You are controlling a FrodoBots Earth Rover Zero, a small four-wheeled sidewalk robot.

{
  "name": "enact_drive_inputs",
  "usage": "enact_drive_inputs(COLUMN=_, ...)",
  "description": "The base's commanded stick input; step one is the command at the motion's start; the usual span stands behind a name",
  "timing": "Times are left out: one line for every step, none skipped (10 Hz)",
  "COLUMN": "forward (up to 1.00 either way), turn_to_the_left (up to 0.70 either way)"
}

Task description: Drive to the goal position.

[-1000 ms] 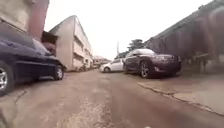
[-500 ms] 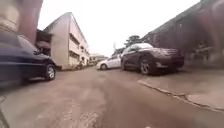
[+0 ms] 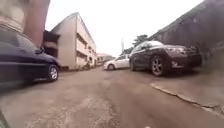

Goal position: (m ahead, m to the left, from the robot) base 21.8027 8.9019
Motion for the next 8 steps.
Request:
enact_drive_inputs(forward=1.00, turn_to_the_left=0.12)
enact_drive_inputs(forward=1.00, turn_to_the_left=0.12)
enact_drive_inputs(forward=1.00, turn_to_the_left=0.12)
enact_drive_inputs(forward=1.00, turn_to_the_left=0.01)
enact_drive_inputs(forward=1.00, turn_to_the_left=-0.22)
enact_drive_inputs(forward=1.00, turn_to_the_left=-0.28)
enact_drive_inputs(forward=1.00, turn_to_the_left=-0.28)
enact_drive_inputs(forward=1.00, turn_to_the_left=-0.28)
